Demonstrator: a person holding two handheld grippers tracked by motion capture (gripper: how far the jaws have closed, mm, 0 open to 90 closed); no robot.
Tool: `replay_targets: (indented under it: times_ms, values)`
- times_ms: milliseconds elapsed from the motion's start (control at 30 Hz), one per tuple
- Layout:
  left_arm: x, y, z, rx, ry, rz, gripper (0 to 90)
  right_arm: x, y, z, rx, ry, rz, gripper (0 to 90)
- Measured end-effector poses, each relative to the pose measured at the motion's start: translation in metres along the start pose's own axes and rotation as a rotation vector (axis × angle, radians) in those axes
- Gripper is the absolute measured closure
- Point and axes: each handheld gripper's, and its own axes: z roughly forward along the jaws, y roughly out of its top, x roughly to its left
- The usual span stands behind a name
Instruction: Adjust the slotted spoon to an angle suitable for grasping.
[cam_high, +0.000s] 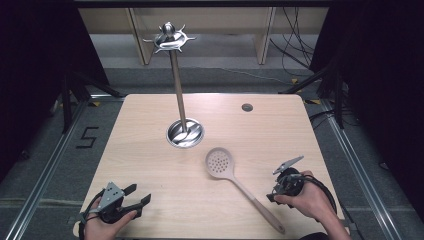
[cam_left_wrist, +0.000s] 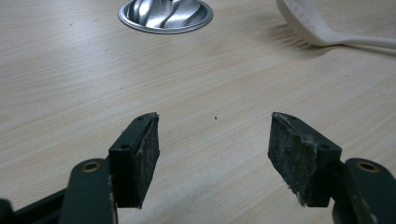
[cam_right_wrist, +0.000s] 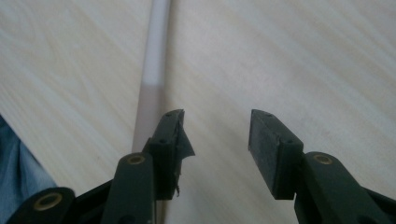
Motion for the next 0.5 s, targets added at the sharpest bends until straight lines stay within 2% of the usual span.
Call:
replay_targets:
  times_ms: [67,167,200,267,300,333,433,500]
  values:
    - [0.000,0.000,0.000,0.006,0.004,0.001,32.8,0.002,0.000,-0.001,0.036,-0.001,-0.039,56.2]
    - [0.000,-0.001,0.000,-0.001,-0.003,-0.014,32.8,0.008,0.000,-0.005,0.093,0.010,-0.044,59.1]
    - [0.000,-0.001,0.000,-0.002,-0.005,-0.014,32.8,0.010,0.001,-0.006,0.113,0.010,-0.070,60.1]
    - [0.001,-0.001,-0.001,-0.001,-0.006,-0.009,32.9,0.014,0.002,-0.007,0.157,0.020,-0.050,62.6]
    - [0.001,0.000,-0.001,-0.004,-0.008,-0.005,32.9,0.014,0.002,-0.007,0.157,0.020,-0.050,62.6]
    - [0.001,0.001,0.000,-0.011,-0.011,-0.009,32.9,0.017,0.004,-0.008,0.195,0.016,-0.050,64.2]
    - [0.000,0.002,0.002,-0.017,-0.017,-0.015,33.0,0.021,0.005,-0.007,0.206,0.013,-0.062,64.5]
    - [0.000,0.003,0.003,-0.012,-0.021,-0.002,33.0,0.024,0.004,-0.008,0.206,0.016,-0.059,64.1]
